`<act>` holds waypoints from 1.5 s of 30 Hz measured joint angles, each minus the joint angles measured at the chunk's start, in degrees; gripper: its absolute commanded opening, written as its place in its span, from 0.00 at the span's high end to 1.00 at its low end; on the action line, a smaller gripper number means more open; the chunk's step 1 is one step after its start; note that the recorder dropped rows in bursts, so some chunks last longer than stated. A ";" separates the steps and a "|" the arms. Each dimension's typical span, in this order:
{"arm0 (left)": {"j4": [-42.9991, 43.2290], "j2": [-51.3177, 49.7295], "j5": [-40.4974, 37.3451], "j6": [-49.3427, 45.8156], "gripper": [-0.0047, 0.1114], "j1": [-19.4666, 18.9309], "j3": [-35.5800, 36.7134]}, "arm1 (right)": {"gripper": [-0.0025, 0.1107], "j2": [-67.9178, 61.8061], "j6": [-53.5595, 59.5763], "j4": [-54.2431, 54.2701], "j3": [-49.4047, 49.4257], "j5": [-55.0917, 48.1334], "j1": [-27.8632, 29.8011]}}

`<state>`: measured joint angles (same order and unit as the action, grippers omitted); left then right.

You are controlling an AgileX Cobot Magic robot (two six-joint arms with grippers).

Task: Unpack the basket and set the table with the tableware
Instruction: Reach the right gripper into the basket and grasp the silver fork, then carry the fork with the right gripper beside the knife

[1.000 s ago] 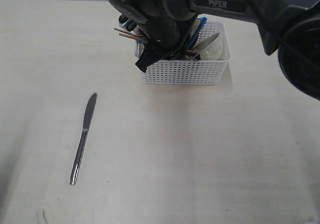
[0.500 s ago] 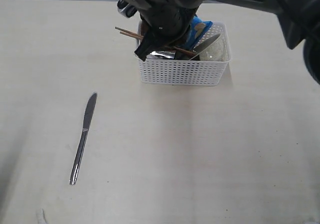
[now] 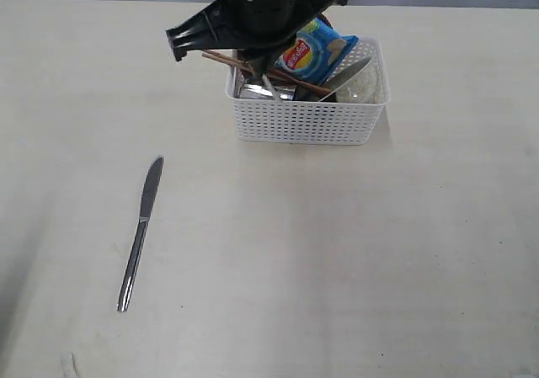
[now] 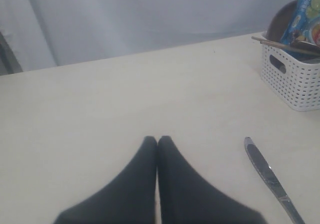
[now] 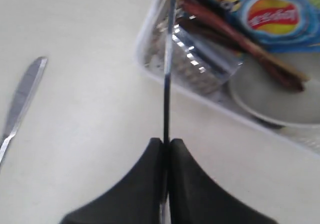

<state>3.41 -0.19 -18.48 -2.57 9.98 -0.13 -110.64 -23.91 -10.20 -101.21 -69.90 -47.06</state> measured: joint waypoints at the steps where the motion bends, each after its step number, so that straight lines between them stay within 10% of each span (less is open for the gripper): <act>1: 0.00 0.00 0.00 0.00 0.96 0.00 0.00 | 0.98 0.42 -0.57 2.40 0.28 0.00 -0.14; 12: 0.00 0.00 0.00 0.00 0.96 0.00 0.00 | 0.98 1.97 -13.27 10.20 14.58 5.43 -10.53; 40: 0.00 0.00 0.00 0.00 0.96 0.00 0.00 | 0.98 -8.93 -9.98 26.36 25.07 29.04 -11.33; 45: 0.00 0.00 0.00 0.00 0.96 0.00 0.00 | 0.72 -8.93 -9.98 26.27 25.07 29.81 -11.33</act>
<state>3.41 -0.19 -18.48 -2.57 9.98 -0.13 -119.57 -33.89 16.06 -76.14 -40.08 -58.38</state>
